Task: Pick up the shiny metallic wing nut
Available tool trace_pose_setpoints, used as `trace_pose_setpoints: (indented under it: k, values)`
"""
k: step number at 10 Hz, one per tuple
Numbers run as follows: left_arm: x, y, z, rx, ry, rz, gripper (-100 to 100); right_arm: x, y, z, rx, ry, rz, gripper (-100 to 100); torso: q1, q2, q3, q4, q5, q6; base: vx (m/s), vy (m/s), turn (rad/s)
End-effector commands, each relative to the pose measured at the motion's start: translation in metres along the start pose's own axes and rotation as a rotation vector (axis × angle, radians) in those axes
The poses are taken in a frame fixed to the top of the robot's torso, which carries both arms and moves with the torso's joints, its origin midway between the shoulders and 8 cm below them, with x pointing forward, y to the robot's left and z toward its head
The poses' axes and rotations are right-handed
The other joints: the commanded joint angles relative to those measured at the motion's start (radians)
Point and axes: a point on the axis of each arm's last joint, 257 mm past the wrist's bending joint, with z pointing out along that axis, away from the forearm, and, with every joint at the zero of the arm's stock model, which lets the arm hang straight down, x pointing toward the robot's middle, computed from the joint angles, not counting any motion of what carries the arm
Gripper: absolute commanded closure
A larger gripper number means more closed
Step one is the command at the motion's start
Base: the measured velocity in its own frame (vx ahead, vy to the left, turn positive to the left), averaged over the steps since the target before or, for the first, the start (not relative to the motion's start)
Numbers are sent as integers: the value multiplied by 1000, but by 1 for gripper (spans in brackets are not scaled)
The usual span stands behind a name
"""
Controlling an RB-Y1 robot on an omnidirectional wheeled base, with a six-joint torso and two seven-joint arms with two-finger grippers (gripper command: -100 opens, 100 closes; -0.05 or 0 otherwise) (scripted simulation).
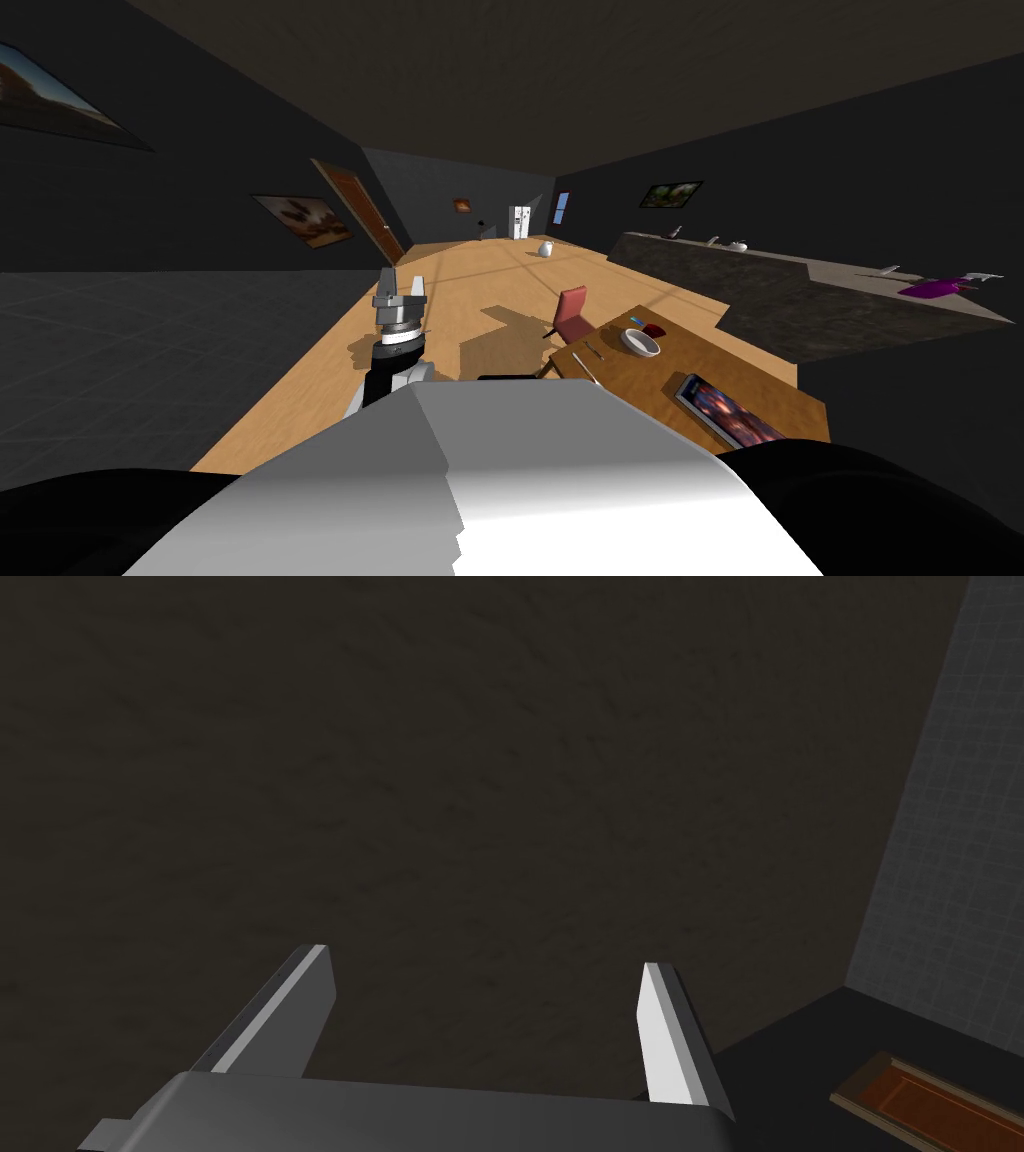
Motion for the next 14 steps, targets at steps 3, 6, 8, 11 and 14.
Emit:
trace_pose_setpoints:
  k: [3,6,8,11,14]
  values:
    - [0,0,0,0,0,0,0,3,5,-1,-4,6,14,-100,0,0,0,0,0,0,-4,-14,13]
    - [0,0,0,0,0,0,0,6,16,-2,-11,15,11,-100,-1,0,0,0,0,0,-3,-19,46]
    - [0,0,0,0,0,0,0,9,27,-2,-16,23,24,-100,1,0,0,0,0,0,-4,-8,31]
    - [0,0,0,0,0,0,0,8,26,-2,-14,22,33,-100,1,0,0,0,0,0,-7,-7,24]
    - [0,0,0,0,0,0,0,10,36,-3,-15,26,38,-100,0,1,0,0,0,0,-13,-14,44]
